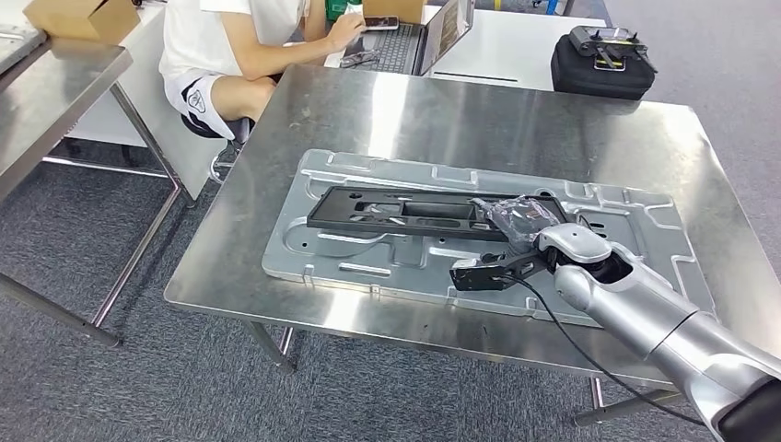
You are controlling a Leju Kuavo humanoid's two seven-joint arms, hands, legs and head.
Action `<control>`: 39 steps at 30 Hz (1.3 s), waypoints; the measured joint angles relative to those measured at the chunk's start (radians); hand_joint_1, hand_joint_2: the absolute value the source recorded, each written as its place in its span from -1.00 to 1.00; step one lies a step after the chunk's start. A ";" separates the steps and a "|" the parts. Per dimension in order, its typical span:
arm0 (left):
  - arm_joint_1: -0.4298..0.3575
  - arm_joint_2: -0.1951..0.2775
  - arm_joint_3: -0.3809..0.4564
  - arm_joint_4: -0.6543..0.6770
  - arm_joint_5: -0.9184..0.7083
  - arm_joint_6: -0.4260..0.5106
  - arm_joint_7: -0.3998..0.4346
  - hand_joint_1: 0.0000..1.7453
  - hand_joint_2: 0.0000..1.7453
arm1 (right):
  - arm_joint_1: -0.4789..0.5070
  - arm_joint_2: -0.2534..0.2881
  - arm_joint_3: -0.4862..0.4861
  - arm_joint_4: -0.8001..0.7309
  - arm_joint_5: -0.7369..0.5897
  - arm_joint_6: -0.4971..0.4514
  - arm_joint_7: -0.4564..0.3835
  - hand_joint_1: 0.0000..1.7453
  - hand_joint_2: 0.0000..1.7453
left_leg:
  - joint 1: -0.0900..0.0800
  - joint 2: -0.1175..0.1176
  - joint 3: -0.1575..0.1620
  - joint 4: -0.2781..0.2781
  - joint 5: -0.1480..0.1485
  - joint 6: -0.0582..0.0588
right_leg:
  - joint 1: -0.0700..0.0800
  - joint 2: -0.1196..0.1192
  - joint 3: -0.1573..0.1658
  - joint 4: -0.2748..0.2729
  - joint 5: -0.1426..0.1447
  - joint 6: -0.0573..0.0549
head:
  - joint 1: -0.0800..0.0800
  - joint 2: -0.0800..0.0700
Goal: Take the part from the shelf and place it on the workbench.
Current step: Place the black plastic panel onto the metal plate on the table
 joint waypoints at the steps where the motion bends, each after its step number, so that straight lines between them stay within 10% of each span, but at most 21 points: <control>1: -0.001 0.000 0.000 0.000 0.000 -0.002 -0.003 -1.00 -1.00 | 0.000 -0.002 -0.002 0.000 0.001 0.001 -0.002 -1.00 -1.00 | -0.001 0.000 -0.001 0.004 -0.003 -0.005 | 0.001 0.001 0.025 -0.052 0.017 -0.003 | 0.000 0.000; 7: -0.001 0.000 0.000 0.000 -0.001 -0.015 -0.025 -1.00 -1.00 | -0.006 -0.010 -0.009 -0.005 0.002 0.016 -0.008 -1.00 -1.00 | -0.001 -0.001 -0.020 0.046 -0.035 -0.035 | 0.007 0.002 0.039 -0.093 0.027 -0.041 | -0.002 0.000; 12: 0.001 -0.001 0.000 0.000 0.003 -0.018 -0.028 -1.00 -1.00 | -0.010 -0.011 -0.011 -0.008 0.002 0.029 -0.011 -1.00 -1.00 | 0.001 0.000 -0.134 0.301 -0.145 -0.040 | 0.015 0.000 0.039 -0.094 0.027 -0.056 | -0.002 0.000; 17: 0.000 0.000 0.000 0.000 0.006 -0.021 -0.026 -1.00 -1.00 | -0.016 -0.014 -0.013 -0.009 0.001 0.034 -0.014 -1.00 -1.00 | -0.004 -0.001 -0.010 0.048 -0.026 -0.020 | 0.022 0.002 0.038 -0.085 0.022 -0.047 | -0.002 0.000; 21: 0.000 0.000 0.000 0.000 0.009 -0.025 -0.022 -1.00 -1.00 | -0.024 -0.023 -0.016 -0.009 -0.002 0.045 -0.015 -1.00 -1.00 | -0.007 -0.003 0.000 0.018 -0.012 -0.004 | 0.022 0.001 0.035 -0.082 0.023 -0.026 | -0.001 0.000; 27: 0.000 -0.001 0.000 0.000 0.015 -0.044 -0.025 -1.00 -1.00 | -0.076 -0.056 -0.022 -0.006 -0.016 0.073 -0.001 -1.00 -1.00 | -0.006 -0.001 -0.024 0.009 0.014 0.015 | 0.014 0.001 -0.064 0.179 -0.134 -0.003 | 0.000 0.000; 33: -0.001 -0.003 0.001 0.000 0.016 -0.051 -0.025 -1.00 -1.00 | -0.166 -0.070 -0.042 -0.005 -0.027 0.101 0.006 -1.00 -1.00 | -0.009 -0.002 -0.048 0.013 0.039 -0.002 | 0.024 0.002 0.096 -0.091 -0.022 -0.023 | 0.000 0.000; 36: 0.001 -0.003 0.002 0.000 0.017 -0.051 -0.024 -1.00 -1.00 | -0.177 -0.071 -0.043 -0.004 -0.029 0.102 0.010 -1.00 -1.00 | -0.008 -0.003 -0.056 0.011 0.051 -0.020 | 0.027 -0.001 0.088 -0.102 -0.005 -0.039 | 0.000 0.000; 39: 0.001 -0.003 0.003 0.000 0.020 -0.055 -0.021 -1.00 -1.00 | -0.192 -0.070 -0.044 -0.004 -0.034 0.104 0.021 -1.00 -1.00 | -0.007 -0.004 -0.095 0.095 -0.030 -0.033 | 0.020 -0.006 0.063 -0.111 0.026 -0.059 | -0.002 0.000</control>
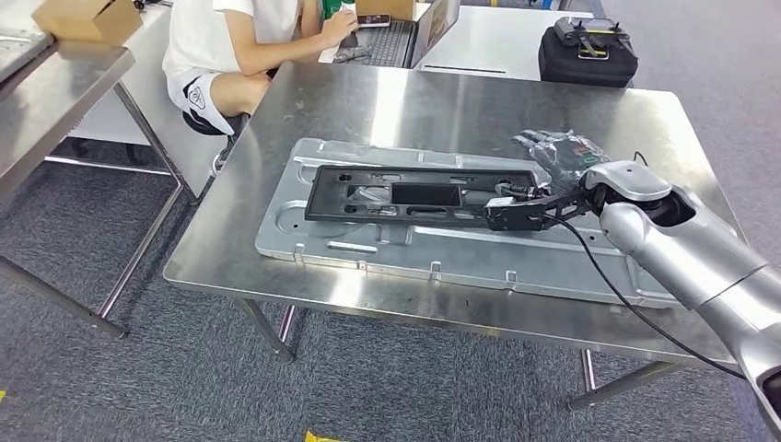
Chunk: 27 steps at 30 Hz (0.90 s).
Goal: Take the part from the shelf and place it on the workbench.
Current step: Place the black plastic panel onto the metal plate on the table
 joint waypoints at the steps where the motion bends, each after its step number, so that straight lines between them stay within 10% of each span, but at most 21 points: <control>1: 0.000 0.000 0.001 0.000 0.001 -0.002 0.001 -1.00 -1.00 | -0.007 0.000 0.000 0.000 -0.001 0.003 0.003 -1.00 -1.00 | 0.000 0.000 -0.019 0.060 -0.047 -0.004 | 0.000 0.000 -0.012 0.001 0.008 -0.004 | 0.000 0.000; 4: 0.000 0.000 0.003 0.000 0.004 -0.008 0.005 -1.00 -1.00 | -0.030 -0.001 0.000 0.005 -0.003 0.012 0.008 -1.00 -1.00 | 0.002 0.001 -0.028 0.183 -0.122 -0.010 | 0.002 0.000 -0.052 0.012 0.030 -0.004 | -0.001 0.000; 9: -0.005 0.003 0.005 0.000 0.005 -0.016 0.011 -1.00 -1.00 | -0.060 -0.005 -0.001 0.012 -0.004 0.015 0.010 -1.00 -1.00 | -0.003 -0.001 0.156 -0.060 -0.068 0.010 | 0.005 -0.001 -0.097 0.031 0.061 0.015 | 0.000 0.000; 13: -0.004 0.003 0.005 0.000 0.006 -0.024 0.012 -1.00 -1.00 | -0.075 -0.010 -0.001 0.017 -0.002 0.015 0.011 -1.00 -1.00 | -0.007 0.000 0.148 -0.088 -0.028 0.038 | 0.002 0.002 -0.110 0.029 0.077 0.040 | 0.002 0.000; 18: -0.004 0.005 0.005 0.000 0.005 -0.031 0.009 -1.00 -1.00 | -0.089 -0.023 -0.001 0.022 -0.003 0.013 0.013 -1.00 -1.00 | -0.007 0.005 0.094 -0.098 0.030 0.056 | -0.003 0.010 -0.171 0.254 -0.112 0.059 | 0.007 0.000; 20: -0.004 0.005 0.005 0.000 0.003 -0.031 0.009 -1.00 -1.00 | -0.087 -0.029 0.000 0.022 -0.005 0.011 0.014 -1.00 -1.00 | -0.008 0.005 0.066 -0.091 0.046 0.056 | -0.004 0.010 -0.140 0.276 -0.108 0.060 | 0.007 0.000; 24: -0.005 0.004 0.005 0.000 -0.001 -0.032 0.009 -1.00 -1.00 | -0.092 -0.042 -0.001 0.019 -0.009 0.000 0.015 -1.00 -1.00 | -0.009 0.003 0.030 -0.082 0.077 0.044 | 0.004 0.010 0.041 0.046 -0.065 0.042 | 0.006 0.000; 27: -0.004 0.004 0.005 0.000 -0.004 -0.031 0.008 -1.00 -1.00 | -0.092 -0.058 -0.002 0.016 -0.011 -0.007 0.015 -1.00 -1.00 | -0.008 0.001 0.028 -0.091 0.101 0.027 | 0.011 0.008 0.057 0.001 -0.054 0.024 | 0.006 0.000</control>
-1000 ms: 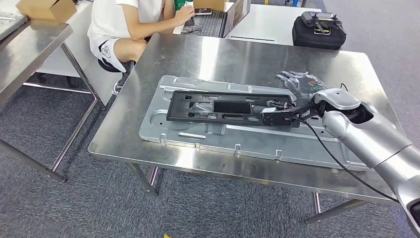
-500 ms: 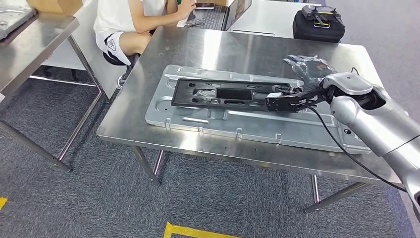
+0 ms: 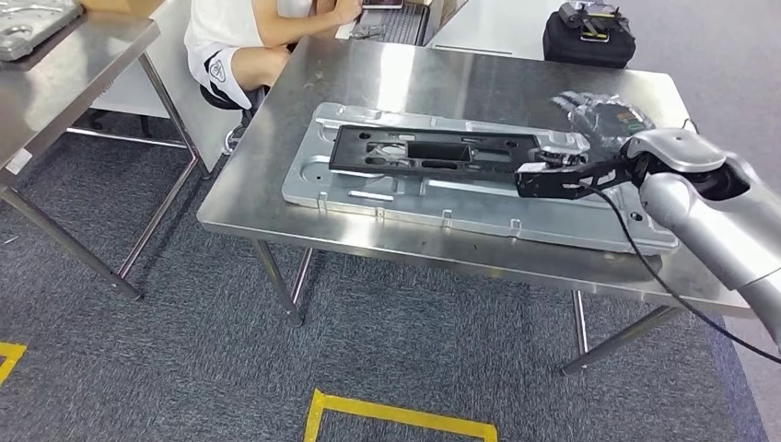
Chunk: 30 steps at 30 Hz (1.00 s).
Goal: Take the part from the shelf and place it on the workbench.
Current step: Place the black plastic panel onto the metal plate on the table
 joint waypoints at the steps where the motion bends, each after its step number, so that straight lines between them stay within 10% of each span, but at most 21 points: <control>1: 0.000 0.000 0.000 0.000 0.000 0.000 0.000 -1.00 -1.00 | 0.000 -0.003 0.000 0.000 -0.001 -0.001 0.000 -1.00 -1.00 | 0.001 -0.001 -0.005 0.002 -0.003 -0.005 | -0.002 -0.002 -0.005 -0.007 0.011 -0.007 | 0.000 0.000; 6: 0.001 0.002 0.000 0.000 -0.002 0.001 -0.001 -1.00 -1.00 | 0.005 -0.008 0.000 -0.003 -0.007 -0.006 0.001 -1.00 -1.00 | 0.006 -0.001 -0.069 0.233 -0.202 -0.023 | -0.007 -0.007 -0.072 -0.017 0.079 -0.028 | -0.001 0.000; 8: 0.000 0.003 0.000 0.000 -0.003 0.001 -0.001 -1.00 -1.00 | 0.008 -0.010 0.000 -0.003 -0.009 -0.006 0.001 -1.00 -1.00 | 0.009 0.000 -0.057 0.293 -0.192 -0.028 | -0.008 -0.007 -0.107 -0.013 0.104 -0.025 | -0.001 0.000; 10: -0.001 0.003 0.000 0.000 -0.003 0.001 -0.001 -1.00 -1.00 | 0.009 -0.013 0.000 -0.003 -0.010 -0.006 0.001 -1.00 -1.00 | 0.013 0.000 0.019 0.228 -0.144 -0.029 | -0.009 -0.007 -0.141 -0.004 0.126 -0.017 | -0.002 0.000; 13: -0.007 0.003 0.000 0.000 -0.003 0.001 -0.002 -1.00 -1.00 | 0.008 -0.022 -0.004 -0.007 -0.011 -0.007 0.002 -1.00 -1.00 | 0.010 -0.002 0.156 0.043 -0.167 -0.020 | -0.007 -0.011 -0.175 0.012 0.150 0.000 | -0.001 0.000; 16: -0.006 0.004 0.000 0.000 -0.006 0.003 -0.003 -1.00 -1.00 | 0.012 -0.027 -0.006 -0.008 -0.014 -0.006 0.002 -1.00 -1.00 | 0.002 -0.003 0.156 0.003 -0.161 0.001 | -0.011 -0.016 -0.181 0.003 0.181 0.019 | 0.000 0.000; 18: -0.004 0.004 0.000 0.000 -0.008 0.003 -0.003 -1.00 -1.00 | 0.022 -0.028 -0.005 -0.007 -0.017 -0.005 0.002 -1.00 -1.00 | 0.004 0.002 0.138 -0.003 -0.133 0.017 | -0.016 -0.014 -0.198 0.025 0.141 0.029 | -0.001 0.000; 22: -0.004 0.005 0.000 0.000 -0.011 0.003 -0.002 -1.00 -1.00 | 0.039 -0.035 -0.004 -0.006 -0.018 -0.008 0.002 -1.00 -1.00 | 0.003 0.008 0.067 -0.003 -0.074 0.028 | -0.017 -0.009 -0.252 0.257 -0.042 0.037 | -0.001 0.000; 24: -0.004 0.005 0.000 0.000 -0.012 0.003 -0.001 -1.00 -1.00 | 0.051 -0.038 -0.004 -0.006 -0.018 -0.011 0.002 -1.00 -1.00 | 0.002 0.008 0.031 0.001 -0.049 0.027 | -0.016 -0.006 -0.219 0.297 -0.011 0.034 | -0.001 0.000; 26: -0.005 0.004 0.000 0.000 -0.013 0.003 0.002 -1.00 -1.00 | 0.058 -0.041 -0.005 -0.006 -0.018 -0.013 0.002 -1.00 -1.00 | 0.002 0.008 0.004 0.005 -0.028 0.025 | -0.013 -0.005 -0.122 0.210 0.029 0.026 | -0.001 0.000; 28: -0.006 0.003 0.000 0.000 -0.013 0.003 0.006 -1.00 -1.00 | 0.057 -0.044 -0.010 -0.009 -0.018 -0.015 0.002 -1.00 -1.00 | -0.001 0.007 -0.009 0.005 -0.009 0.017 | -0.007 -0.006 -0.013 0.064 0.000 0.018 | -0.001 0.000; 30: -0.006 0.002 0.000 0.000 -0.013 0.002 0.009 -1.00 -1.00 | 0.056 -0.047 -0.015 -0.013 -0.020 -0.016 0.002 -1.00 -1.00 | -0.001 0.007 -0.013 0.000 0.012 0.006 | 0.000 -0.007 0.030 -0.013 -0.026 0.010 | -0.002 0.000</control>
